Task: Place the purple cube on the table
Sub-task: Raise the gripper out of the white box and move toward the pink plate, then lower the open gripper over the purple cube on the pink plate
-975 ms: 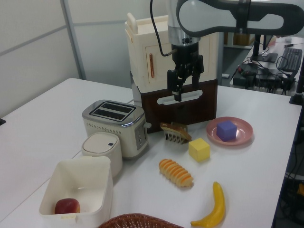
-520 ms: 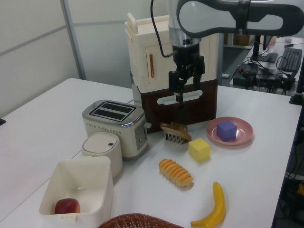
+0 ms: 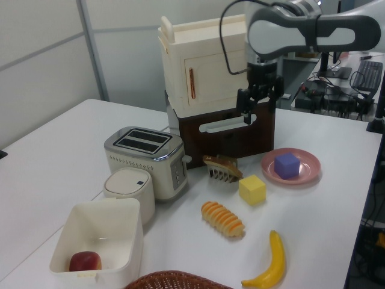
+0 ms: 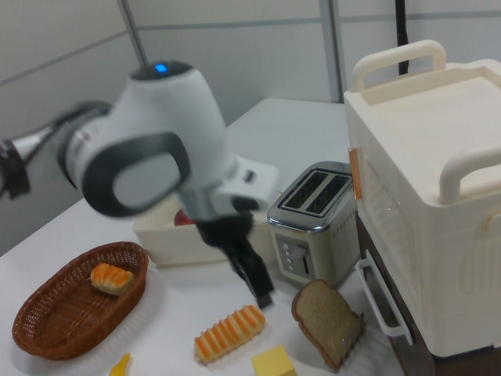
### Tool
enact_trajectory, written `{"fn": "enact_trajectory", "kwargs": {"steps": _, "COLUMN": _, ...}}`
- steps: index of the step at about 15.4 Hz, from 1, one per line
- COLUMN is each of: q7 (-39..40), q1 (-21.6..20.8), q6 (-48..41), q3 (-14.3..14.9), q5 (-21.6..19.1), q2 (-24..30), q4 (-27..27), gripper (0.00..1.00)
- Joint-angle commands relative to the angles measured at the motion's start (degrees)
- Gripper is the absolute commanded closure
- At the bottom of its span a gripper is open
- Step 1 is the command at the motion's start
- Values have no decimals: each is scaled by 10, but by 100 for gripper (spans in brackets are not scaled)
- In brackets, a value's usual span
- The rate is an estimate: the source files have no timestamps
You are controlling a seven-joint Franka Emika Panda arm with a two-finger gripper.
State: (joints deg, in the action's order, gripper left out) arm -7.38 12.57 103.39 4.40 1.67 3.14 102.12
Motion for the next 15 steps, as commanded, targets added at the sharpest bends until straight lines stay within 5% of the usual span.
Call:
{"fn": "enact_trajectory", "kwargs": {"steps": 1, "q7": -16, "q1": 42, "q6": 57, "q3": 19, "q5": -2, "q2": -21, "q4": 35, "gripper": 0}}
{"fn": "enact_trajectory", "kwargs": {"steps": 4, "q7": -16, "q1": 62, "q6": 79, "q3": 37, "q5": 25, "q2": -52, "q4": 42, "gripper": 0}}
{"fn": "enact_trajectory", "kwargs": {"steps": 8, "q7": -15, "q1": 61, "q6": 170, "q3": 77, "q5": 32, "q2": -52, "q4": 119, "gripper": 0}}
{"fn": "enact_trajectory", "kwargs": {"steps": 15, "q7": -16, "q1": 61, "q6": 203, "q3": 78, "q5": 72, "q2": -109, "q4": 123, "gripper": 0}}
